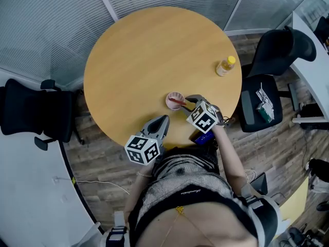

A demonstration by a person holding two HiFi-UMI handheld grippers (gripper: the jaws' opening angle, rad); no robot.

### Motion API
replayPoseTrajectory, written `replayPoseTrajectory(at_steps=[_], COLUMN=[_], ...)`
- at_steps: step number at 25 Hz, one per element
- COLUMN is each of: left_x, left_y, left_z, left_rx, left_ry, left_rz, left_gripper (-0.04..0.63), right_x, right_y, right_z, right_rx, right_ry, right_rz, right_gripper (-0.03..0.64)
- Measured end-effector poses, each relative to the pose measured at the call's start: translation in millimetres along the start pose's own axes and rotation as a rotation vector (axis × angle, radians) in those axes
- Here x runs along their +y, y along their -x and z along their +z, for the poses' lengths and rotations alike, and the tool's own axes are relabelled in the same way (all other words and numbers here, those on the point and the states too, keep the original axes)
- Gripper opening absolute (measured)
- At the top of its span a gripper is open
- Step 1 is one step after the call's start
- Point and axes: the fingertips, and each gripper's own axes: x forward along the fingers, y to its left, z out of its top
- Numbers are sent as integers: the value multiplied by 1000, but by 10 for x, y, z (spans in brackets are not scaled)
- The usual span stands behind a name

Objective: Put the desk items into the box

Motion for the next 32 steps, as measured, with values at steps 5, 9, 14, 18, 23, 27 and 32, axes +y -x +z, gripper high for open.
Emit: replayPoseTrajectory(at_steps=[5, 9, 14, 18, 23, 27, 32], left_x=[0, -22, -44, -58, -78, -93, -86], left_y=[37, 44, 61, 88, 142, 184, 228], left_z=[8, 1, -2, -22, -43, -22, 17], left_rx=[-8, -10, -17, -21, -24, -40, -60], left_ry=[-3, -5, 1, 3, 2, -1, -6], left_rz=[4, 4, 9, 13, 14, 14, -6], left_gripper=[18, 18, 18, 18, 18, 18, 18], right_x=[-30, -57, -58, -72, -90, -18, 163], right_y=[65, 120, 208, 278, 429, 555, 622], right_z=[3, -27, -103, -170, -155, -119, -51], right_rx=[-13, -3, -5, -6, -47, -94, -123], right_ry=[-17, -10, -33, -58, -91, -130, -138], right_rz=[-20, -37, -65, -77, -111, -120, -130], right_gripper=[140, 138, 138, 138, 64, 37, 25])
